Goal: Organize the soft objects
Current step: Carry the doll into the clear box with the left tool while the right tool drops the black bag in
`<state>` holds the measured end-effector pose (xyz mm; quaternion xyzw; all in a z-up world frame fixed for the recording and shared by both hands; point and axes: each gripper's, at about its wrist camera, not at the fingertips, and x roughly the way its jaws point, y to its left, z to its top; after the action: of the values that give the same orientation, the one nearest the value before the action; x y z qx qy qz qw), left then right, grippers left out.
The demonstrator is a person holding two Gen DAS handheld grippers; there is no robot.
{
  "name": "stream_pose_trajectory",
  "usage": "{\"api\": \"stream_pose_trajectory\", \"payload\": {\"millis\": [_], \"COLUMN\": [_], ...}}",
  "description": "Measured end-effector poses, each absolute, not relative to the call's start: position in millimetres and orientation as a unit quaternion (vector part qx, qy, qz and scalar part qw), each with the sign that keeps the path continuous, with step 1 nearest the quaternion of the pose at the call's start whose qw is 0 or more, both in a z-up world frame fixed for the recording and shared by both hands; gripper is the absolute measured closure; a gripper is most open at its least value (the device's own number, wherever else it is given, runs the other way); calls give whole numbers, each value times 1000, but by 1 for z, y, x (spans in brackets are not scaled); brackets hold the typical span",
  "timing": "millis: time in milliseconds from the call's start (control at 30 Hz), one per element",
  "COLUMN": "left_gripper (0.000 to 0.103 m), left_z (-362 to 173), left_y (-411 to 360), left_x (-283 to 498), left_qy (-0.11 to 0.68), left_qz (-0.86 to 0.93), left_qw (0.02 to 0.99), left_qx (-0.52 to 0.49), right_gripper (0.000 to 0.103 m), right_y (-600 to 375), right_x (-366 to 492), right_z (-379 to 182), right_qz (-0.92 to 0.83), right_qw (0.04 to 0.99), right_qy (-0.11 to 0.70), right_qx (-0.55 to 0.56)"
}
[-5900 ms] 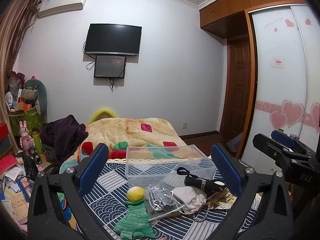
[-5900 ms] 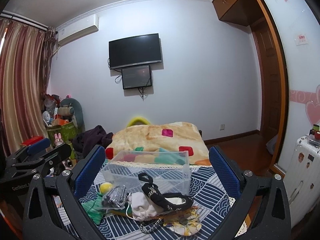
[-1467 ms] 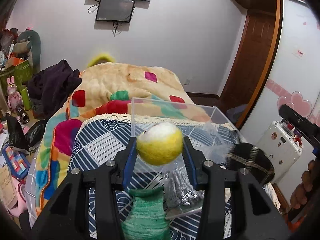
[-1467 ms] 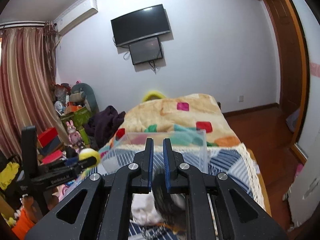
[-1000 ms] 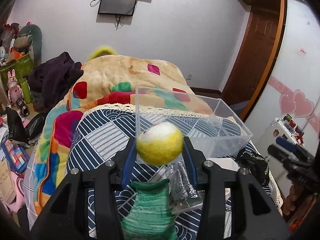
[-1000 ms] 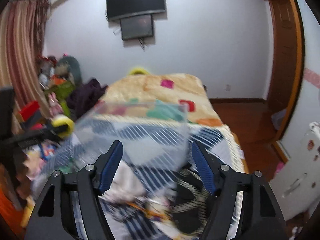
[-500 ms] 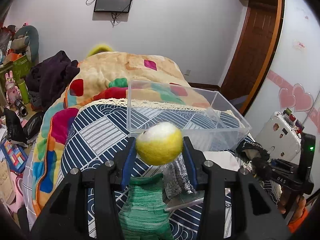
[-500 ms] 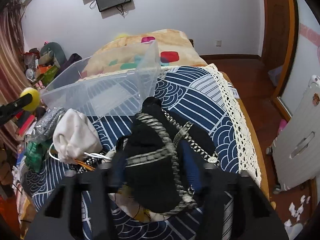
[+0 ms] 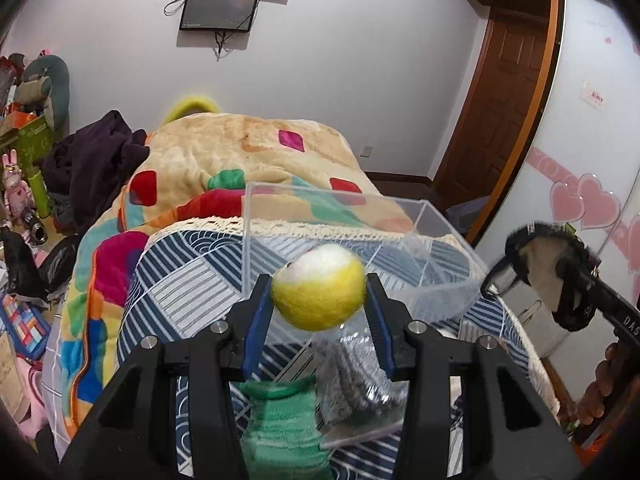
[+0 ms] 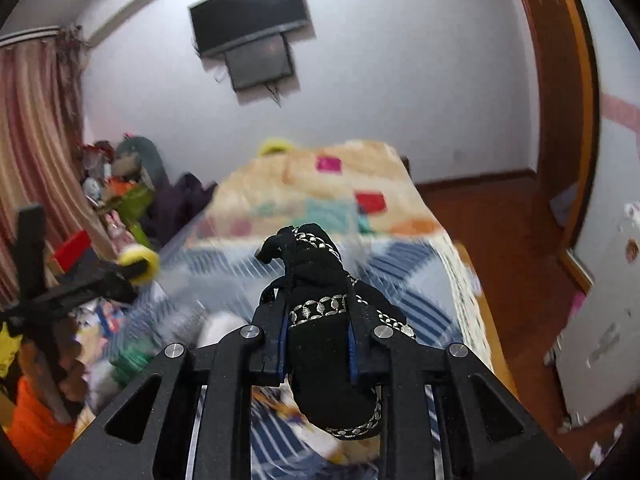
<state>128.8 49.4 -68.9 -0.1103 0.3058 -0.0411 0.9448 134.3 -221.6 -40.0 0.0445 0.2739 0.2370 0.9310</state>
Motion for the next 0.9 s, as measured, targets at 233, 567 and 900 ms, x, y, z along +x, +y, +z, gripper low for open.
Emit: {"api": "stream_pose_trajectory", "payload": {"millis": [233,567,900], "left_gripper": [59,59,59], "left_z": [-63,-83,-105], "left_y": [52,49,33], "left_x": [159,209,230], "left_qy": [325,387,420], "left_qz": [-42,-43,-43], "left_qw": [939,917,905], "left_qx": [-106,-86,-43], "right_gripper": [84,84,84], "right_y": [-177,-135,-115], "right_x": [167,210,229], "right_z": [-27,-48,-70], "right_qz": [266,243,241], "right_qw": [931,922,898], "right_qy": [247,301,365], "right_qx": [32,0,-47]}}
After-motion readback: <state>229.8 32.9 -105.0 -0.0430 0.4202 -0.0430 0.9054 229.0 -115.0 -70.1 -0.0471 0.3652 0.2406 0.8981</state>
